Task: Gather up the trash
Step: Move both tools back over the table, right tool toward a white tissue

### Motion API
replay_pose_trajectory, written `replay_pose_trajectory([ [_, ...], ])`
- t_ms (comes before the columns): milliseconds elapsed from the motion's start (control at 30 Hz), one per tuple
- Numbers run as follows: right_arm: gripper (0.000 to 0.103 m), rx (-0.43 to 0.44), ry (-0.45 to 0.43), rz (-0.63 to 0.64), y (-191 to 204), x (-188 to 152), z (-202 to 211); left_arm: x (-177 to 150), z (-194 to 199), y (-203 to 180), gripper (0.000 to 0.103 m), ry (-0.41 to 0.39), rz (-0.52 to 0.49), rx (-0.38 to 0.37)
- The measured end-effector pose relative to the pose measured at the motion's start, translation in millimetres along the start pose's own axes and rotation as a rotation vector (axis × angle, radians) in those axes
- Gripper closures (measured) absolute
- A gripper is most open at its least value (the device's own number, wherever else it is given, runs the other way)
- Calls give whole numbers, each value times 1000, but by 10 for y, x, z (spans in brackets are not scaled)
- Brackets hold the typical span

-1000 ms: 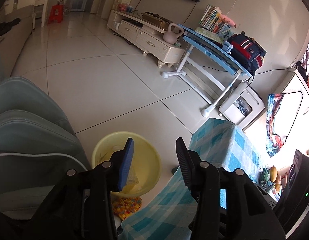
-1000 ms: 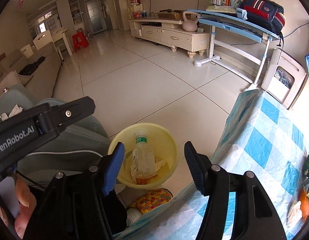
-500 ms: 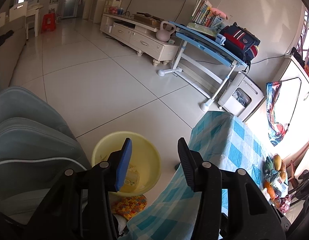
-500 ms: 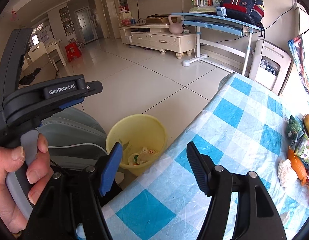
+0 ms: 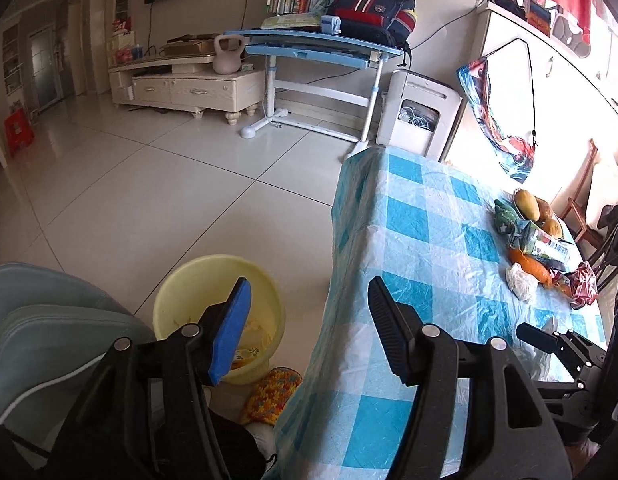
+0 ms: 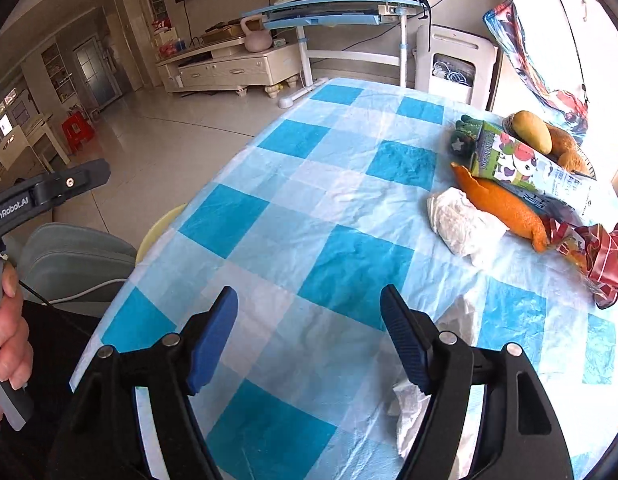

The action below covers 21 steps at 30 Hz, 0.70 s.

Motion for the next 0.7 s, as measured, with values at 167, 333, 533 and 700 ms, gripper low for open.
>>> replay_pose_trajectory([
  [167, 18, -59, -21, -55, -385, 81, -70, -49, 96, -105, 37, 9, -64, -9],
  [333, 7, -121, -9, -60, -569, 225, -201, -191, 156, -58, 29, 36, -34, -25],
  [533, 7, -150, 3, -15, -584, 206, -221, -275, 107, -96, 27, 85, -45, -48],
  [700, 7, -151, 3, -15, -584, 204, -210, -298, 76, -156, 24, 118, -34, -94],
])
Point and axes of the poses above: each gripper's, at about its wrist camera, not at the fingertips, and z roughly against the way its jaws point, y to its left, x to its top, the point moved 1 cm from there along -z, roughly the way its jaws point, and after that the axes turned 9 degrees about -z, right-handed, at the moved point
